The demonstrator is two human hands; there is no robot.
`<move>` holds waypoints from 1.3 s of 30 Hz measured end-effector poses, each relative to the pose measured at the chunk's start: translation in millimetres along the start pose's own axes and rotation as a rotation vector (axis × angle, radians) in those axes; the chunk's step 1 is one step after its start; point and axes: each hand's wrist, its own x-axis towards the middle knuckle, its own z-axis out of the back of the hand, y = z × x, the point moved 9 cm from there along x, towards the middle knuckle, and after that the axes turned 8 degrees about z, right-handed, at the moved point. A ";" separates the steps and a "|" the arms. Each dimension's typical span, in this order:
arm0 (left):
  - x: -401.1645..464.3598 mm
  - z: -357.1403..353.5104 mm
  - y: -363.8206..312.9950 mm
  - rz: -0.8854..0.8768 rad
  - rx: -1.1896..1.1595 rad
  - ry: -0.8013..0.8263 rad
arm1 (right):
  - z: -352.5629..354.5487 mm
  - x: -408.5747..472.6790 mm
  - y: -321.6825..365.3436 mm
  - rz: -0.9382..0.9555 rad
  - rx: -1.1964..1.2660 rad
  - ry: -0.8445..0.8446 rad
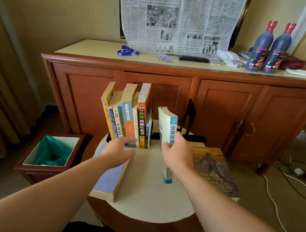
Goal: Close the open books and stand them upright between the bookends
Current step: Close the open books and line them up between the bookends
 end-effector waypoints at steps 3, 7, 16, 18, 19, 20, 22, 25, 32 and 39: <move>11.1 -7.4 34.8 0.029 0.237 0.085 | 7.6 16.1 2.5 -0.013 0.026 -0.067; 15.1 -27.7 67.1 -0.019 0.613 0.122 | -0.4 35.8 5.9 -0.023 0.027 -0.093; 14.4 -31.2 73.8 -0.080 0.642 0.000 | -44.6 79.2 6.5 -0.027 0.116 -0.105; 14.9 -31.4 74.3 -0.082 0.636 -0.002 | -53.7 87.1 7.4 -0.024 0.126 -0.109; 15.4 -31.5 74.7 -0.081 0.632 -0.002 | -56.6 90.0 8.1 -0.022 0.127 -0.121; 16.3 -31.7 75.6 -0.079 0.627 -0.003 | -58.7 92.9 8.4 -0.022 0.133 -0.141; 17.7 -32.3 77.4 -0.076 0.625 -0.004 | -61.7 97.4 6.5 -0.035 0.150 -0.182; 18.4 -32.7 78.3 -0.077 0.620 -0.004 | -71.2 100.4 -2.4 -0.079 0.183 -0.181; 18.0 -32.3 77.7 -0.081 0.626 -0.003 | -94.0 101.5 -1.3 -0.022 0.263 0.082; 17.2 -33.1 76.3 -0.082 0.616 0.005 | -118.0 97.7 4.4 0.005 0.420 0.371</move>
